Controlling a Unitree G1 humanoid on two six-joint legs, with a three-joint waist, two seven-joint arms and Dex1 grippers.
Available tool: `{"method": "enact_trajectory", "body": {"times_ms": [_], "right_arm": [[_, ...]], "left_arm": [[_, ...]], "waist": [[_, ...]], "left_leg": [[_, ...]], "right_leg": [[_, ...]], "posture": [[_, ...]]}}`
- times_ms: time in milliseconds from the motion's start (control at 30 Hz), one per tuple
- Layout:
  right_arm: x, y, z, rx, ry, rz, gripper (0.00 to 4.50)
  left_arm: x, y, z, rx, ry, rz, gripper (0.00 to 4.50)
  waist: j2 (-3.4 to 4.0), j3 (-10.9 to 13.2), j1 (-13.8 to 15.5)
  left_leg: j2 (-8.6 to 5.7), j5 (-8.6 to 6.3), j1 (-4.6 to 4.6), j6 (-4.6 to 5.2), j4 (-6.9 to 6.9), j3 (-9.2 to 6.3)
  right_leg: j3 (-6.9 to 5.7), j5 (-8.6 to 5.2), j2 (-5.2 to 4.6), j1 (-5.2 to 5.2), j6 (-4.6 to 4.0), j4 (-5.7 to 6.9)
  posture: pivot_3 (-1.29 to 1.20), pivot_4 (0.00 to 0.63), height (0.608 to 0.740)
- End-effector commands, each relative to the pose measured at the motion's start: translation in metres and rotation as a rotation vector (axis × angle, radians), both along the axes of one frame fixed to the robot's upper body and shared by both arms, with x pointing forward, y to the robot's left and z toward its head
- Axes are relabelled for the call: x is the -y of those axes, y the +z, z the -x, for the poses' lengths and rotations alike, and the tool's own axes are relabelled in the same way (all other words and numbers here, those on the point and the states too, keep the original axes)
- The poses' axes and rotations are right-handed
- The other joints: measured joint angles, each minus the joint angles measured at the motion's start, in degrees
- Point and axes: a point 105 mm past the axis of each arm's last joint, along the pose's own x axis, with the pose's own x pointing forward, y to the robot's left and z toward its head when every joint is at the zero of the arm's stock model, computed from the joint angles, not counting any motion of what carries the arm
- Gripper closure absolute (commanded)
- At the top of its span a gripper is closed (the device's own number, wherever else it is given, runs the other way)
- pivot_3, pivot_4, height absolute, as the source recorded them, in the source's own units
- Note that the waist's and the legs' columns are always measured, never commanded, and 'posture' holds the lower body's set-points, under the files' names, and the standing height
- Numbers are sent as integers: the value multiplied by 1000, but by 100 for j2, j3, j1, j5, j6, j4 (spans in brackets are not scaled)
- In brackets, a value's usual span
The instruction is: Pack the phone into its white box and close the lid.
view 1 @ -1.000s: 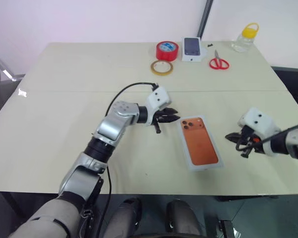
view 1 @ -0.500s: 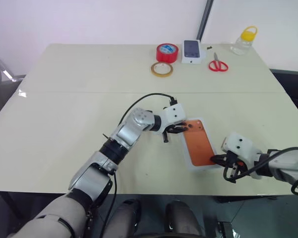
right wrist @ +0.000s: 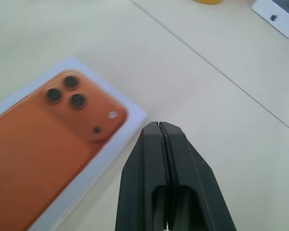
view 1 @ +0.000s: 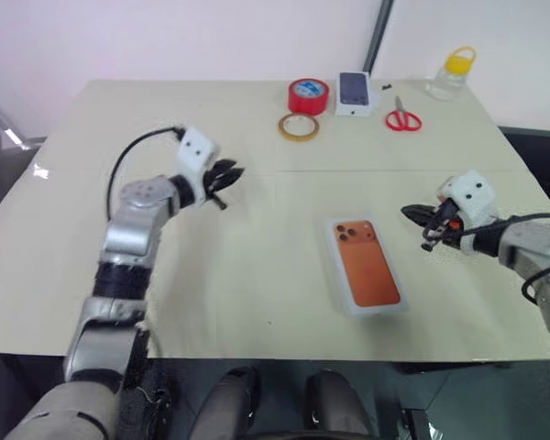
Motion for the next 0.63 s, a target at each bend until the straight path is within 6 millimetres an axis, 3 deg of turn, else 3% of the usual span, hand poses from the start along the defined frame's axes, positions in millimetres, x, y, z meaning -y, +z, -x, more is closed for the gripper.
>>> {"method": "enact_trajectory", "body": {"times_ms": [33,300,633], "right_arm": [[12,6,-8,25,-1,-50,4490],[17,1,-6,-40,92,-118,4490],[9,-2,-6,-68,139,-142,4490]], "left_arm": [[-45,8,26,30,82,-20,3427],[-96,-11,65,-40,274,-4,3427],[-109,-23,83,-80,361,17,3427]], "waist": [[2,1,-8],[10,4,3],[15,3,0]], "left_leg": [[-1,0,0,0,-3,0],[0,-2,1,1,-4,0],[2,-3,2,1,-8,0]], "right_leg": [[2,0,-2,-2,0,-1],[2,0,-2,0,-2,-1],[2,0,-1,-2,-3,-2]], "posture": [[0,150,740],[0,150,740],[0,150,740]]}}
